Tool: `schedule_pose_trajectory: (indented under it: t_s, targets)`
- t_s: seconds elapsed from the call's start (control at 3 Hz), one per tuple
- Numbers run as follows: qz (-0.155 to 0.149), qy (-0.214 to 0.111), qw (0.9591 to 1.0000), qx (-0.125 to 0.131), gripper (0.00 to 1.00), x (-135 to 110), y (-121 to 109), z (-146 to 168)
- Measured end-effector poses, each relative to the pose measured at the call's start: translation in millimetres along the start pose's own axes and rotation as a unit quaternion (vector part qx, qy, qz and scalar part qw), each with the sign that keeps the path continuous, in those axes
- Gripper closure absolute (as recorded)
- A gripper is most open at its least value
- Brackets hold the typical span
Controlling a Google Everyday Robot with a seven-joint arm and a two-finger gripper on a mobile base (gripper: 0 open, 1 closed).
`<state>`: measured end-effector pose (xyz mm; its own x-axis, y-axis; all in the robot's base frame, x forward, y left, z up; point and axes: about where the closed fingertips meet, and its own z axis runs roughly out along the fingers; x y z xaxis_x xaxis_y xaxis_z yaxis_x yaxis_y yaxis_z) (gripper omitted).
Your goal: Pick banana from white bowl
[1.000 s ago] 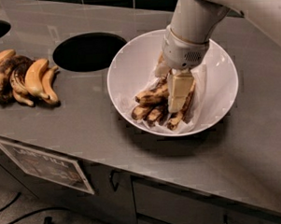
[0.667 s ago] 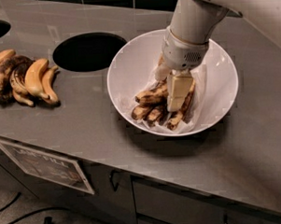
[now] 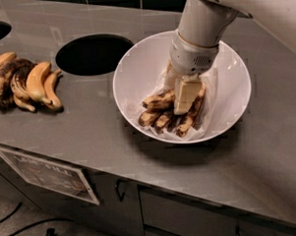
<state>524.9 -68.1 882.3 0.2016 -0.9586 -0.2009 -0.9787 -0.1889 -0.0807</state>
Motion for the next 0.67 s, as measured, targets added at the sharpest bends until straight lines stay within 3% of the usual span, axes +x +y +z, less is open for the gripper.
schedule_pose_trajectory:
  t_s: [0.67]
  targets:
    - [-0.002,0.002,1.0000,-0.005,0.56,-0.1,-0.5,3.0]
